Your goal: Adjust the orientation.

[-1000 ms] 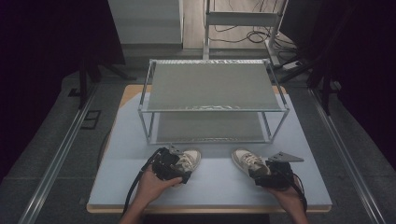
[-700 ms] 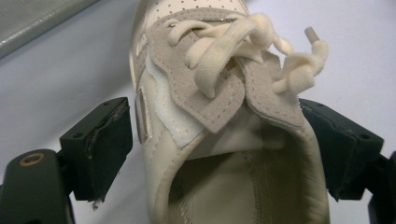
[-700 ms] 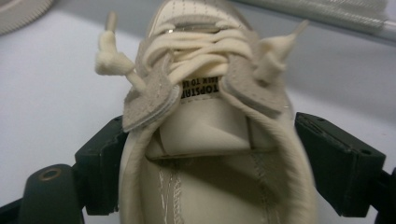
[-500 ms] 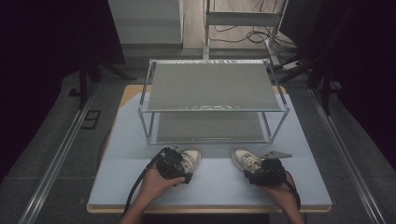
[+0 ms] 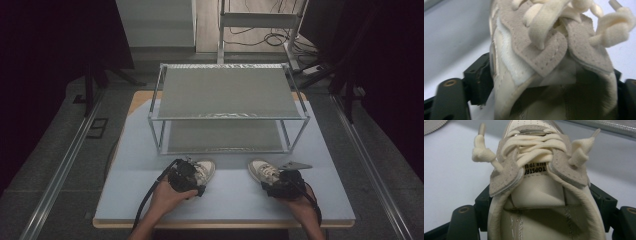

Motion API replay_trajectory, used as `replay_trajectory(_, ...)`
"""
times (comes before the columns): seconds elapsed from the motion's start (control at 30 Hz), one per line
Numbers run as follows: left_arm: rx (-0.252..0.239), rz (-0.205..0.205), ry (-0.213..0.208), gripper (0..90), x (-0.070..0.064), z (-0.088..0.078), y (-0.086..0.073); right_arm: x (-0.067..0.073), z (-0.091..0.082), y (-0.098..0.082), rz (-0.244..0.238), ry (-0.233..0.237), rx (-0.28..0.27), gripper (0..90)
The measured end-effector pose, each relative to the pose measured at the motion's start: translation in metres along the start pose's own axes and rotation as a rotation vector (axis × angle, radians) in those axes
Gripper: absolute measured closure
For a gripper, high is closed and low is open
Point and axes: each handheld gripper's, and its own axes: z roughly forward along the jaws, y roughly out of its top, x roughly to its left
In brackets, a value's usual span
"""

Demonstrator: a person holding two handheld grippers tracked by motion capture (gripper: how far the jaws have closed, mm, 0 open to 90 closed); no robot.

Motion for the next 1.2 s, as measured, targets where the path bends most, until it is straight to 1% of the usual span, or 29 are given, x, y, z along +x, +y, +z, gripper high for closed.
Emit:
replay_trajectory(0.07, -0.007, -0.004, 0.000, 24.9, 0.002, -0.002, -0.001, 0.000, 0.000, 0.000, -0.004, 0.003, 0.000, 26.6)
replay_trajectory(0.13, -0.015, -0.006, -0.006, 25.5, 0.004, -0.003, -0.002, -0.001, 0.000, 0.000, -0.005, 0.004, -0.001, 26.9)
replay_trajectory(0.27, -0.020, 0.000, -0.005, 26.2, 0.004, -0.003, -0.003, -0.001, -0.001, 0.000, -0.007, 0.006, -0.005, 27.4)
replay_trajectory(0.33, -0.037, 0.003, 0.001, 26.6, 0.004, -0.004, -0.004, -0.001, -0.001, 0.000, -0.005, 0.009, -0.006, 27.5)
replay_trajectory(0.47, -0.051, 0.005, 0.009, 26.8, 0.007, -0.005, -0.004, -0.001, -0.001, 0.000, -0.006, 0.017, -0.006, 27.7)
replay_trajectory(0.53, -0.072, 0.000, 0.005, 26.8, 0.009, -0.009, -0.005, -0.001, -0.003, 0.001, -0.007, 0.026, -0.014, 27.7)
replay_trajectory(0.6, -0.075, 0.003, 0.003, 26.8, 0.010, -0.011, -0.005, 0.000, -0.003, 0.001, -0.007, 0.027, -0.019, 27.8)
replay_trajectory(0.67, -0.098, -0.007, -0.001, 26.8, 0.010, -0.015, -0.004, 0.001, -0.006, 0.002, -0.009, 0.028, -0.032, 27.8)
replay_trajectory(0.7, -0.098, -0.007, -0.001, 26.8, 0.010, -0.015, -0.004, 0.001, -0.006, 0.002, -0.009, 0.028, -0.032, 27.8)
replay_trajectory(0.8, -0.115, -0.010, 0.005, 26.8, 0.012, -0.018, -0.003, 0.003, -0.008, 0.004, -0.009, 0.033, -0.046, 27.8)
replay_trajectory(0.93, -0.143, -0.027, 0.011, 26.8, 0.012, -0.020, 0.000, 0.003, -0.010, 0.005, -0.008, 0.035, -0.058, 27.9)
replay_trajectory(1.0, -0.150, -0.023, 0.013, 26.8, 0.013, -0.022, 0.003, 0.003, -0.011, 0.007, -0.008, 0.035, -0.064, 27.9)
replay_trajectory(1.1, -0.155, -0.027, 0.012, 26.8, 0.013, -0.023, 0.008, 0.004, -0.012, 0.010, -0.008, 0.038, -0.072, 27.9)
replay_trajectory(1.2, -0.162, -0.030, 0.025, 26.8, 0.014, -0.023, 0.014, 0.005, -0.011, 0.015, -0.013, 0.038, -0.079, 27.9)
